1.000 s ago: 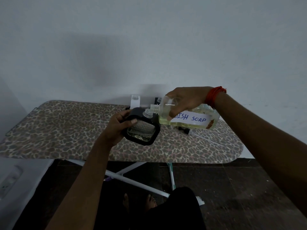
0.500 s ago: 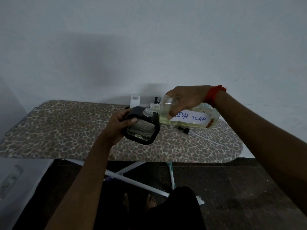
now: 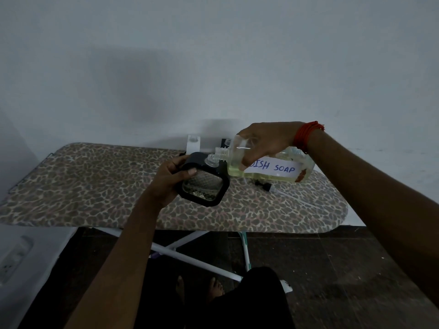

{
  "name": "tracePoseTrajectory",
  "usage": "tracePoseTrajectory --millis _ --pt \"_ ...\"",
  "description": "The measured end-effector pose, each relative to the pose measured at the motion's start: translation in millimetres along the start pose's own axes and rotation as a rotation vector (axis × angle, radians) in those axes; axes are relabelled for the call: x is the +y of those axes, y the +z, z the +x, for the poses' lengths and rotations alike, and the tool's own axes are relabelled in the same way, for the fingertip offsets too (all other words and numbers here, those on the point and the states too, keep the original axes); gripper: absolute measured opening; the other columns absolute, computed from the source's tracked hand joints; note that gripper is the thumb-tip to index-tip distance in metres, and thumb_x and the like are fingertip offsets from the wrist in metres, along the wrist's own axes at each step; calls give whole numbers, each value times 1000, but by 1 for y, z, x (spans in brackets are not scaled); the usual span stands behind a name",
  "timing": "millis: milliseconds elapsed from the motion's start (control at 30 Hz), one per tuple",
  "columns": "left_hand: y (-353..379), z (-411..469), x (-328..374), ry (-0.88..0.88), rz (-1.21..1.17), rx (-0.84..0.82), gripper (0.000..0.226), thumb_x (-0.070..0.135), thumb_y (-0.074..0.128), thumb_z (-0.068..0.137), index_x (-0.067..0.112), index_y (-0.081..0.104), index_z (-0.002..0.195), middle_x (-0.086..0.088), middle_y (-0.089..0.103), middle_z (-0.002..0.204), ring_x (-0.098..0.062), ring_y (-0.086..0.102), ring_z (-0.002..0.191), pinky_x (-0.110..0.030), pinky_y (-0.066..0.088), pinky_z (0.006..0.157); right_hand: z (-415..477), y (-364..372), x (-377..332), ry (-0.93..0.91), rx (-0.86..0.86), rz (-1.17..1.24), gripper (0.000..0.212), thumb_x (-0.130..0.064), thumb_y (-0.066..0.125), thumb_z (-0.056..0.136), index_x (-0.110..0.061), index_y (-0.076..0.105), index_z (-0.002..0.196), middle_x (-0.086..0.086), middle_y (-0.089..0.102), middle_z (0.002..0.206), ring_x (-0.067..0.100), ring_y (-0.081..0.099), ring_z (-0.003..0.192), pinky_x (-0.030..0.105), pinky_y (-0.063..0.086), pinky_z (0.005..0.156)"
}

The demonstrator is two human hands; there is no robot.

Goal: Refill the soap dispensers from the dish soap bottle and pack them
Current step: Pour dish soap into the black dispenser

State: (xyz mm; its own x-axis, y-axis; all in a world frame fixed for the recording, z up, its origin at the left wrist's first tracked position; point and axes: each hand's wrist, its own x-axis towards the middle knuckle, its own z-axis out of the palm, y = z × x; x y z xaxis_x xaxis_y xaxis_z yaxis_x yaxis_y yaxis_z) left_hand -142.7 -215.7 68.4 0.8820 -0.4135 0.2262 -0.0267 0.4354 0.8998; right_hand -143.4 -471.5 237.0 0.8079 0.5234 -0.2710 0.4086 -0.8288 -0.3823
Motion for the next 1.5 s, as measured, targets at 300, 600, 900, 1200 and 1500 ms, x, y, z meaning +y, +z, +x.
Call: tracePoseTrajectory --millis 300,600,900,1200,1500 --pt "-3 0 -4 5 -4 -2 60 33 90 61 12 70 115 -10 72 106 -27 67 99 -36 56 80 0 1 -1 -2 -2 -2 26 -31 81 81 -23 71 104 -31 59 61 -7 56 55 5 38 50" --pt "-2 1 -3 -4 7 11 64 34 91 60 11 69 116 -9 72 104 -26 67 98 -34 56 78 1 2 -2 -9 2 13 28 -33 82 79 -24 72 103 -22 60 62 -2 53 53 7 38 51" --pt "-1 1 -4 5 17 18 67 34 90 62 6 66 118 -11 71 105 -27 67 98 -35 55 79 2 3 0 1 4 17 29 -37 83 77 -27 72 102 -15 61 68 2 53 57 8 39 51" --pt "-4 1 -7 4 13 37 82 32 89 64 -7 55 127 -17 67 110 -34 62 104 -39 53 84 1 2 -2 4 -1 7 25 -33 82 80 -26 72 101 -23 59 61 -3 53 54 6 38 50" --pt "-3 0 -5 -22 12 46 80 32 89 63 -6 55 125 -13 70 106 -29 65 101 -35 54 81 -2 2 -6 -7 7 -12 22 -29 81 82 -22 70 100 -28 57 55 -4 51 49 5 36 47"
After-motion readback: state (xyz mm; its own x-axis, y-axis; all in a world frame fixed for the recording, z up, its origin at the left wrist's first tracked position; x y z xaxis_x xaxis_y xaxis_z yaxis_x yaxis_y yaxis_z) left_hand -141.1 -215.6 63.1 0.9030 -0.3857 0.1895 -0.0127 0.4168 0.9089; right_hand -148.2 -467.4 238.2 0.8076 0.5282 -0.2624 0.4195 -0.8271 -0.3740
